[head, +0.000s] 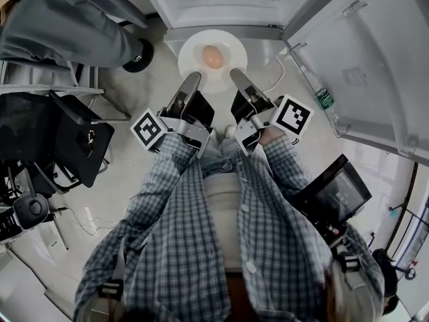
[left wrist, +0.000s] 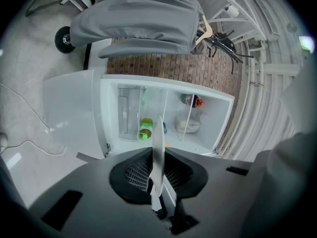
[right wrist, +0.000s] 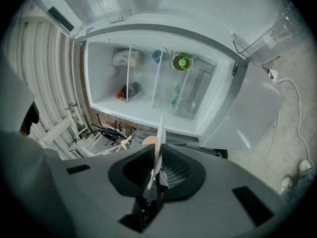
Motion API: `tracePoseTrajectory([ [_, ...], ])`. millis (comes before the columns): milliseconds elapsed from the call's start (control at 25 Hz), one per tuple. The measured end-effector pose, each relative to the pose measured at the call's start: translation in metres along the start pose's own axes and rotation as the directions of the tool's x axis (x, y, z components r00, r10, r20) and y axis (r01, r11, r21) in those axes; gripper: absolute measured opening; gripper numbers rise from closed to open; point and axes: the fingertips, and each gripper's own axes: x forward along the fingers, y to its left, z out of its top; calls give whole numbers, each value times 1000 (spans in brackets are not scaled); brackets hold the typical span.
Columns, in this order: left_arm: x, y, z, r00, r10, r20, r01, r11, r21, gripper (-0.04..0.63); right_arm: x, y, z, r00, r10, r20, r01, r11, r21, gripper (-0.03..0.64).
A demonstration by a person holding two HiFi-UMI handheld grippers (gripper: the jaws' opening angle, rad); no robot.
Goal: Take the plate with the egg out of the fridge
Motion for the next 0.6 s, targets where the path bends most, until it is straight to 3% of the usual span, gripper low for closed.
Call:
tracePoseTrajectory([
  [600,3,-1,-1,1000,-6,-7,6,1000,5,58,0,1,3,1000,13,12,-13,1000,4,48],
])
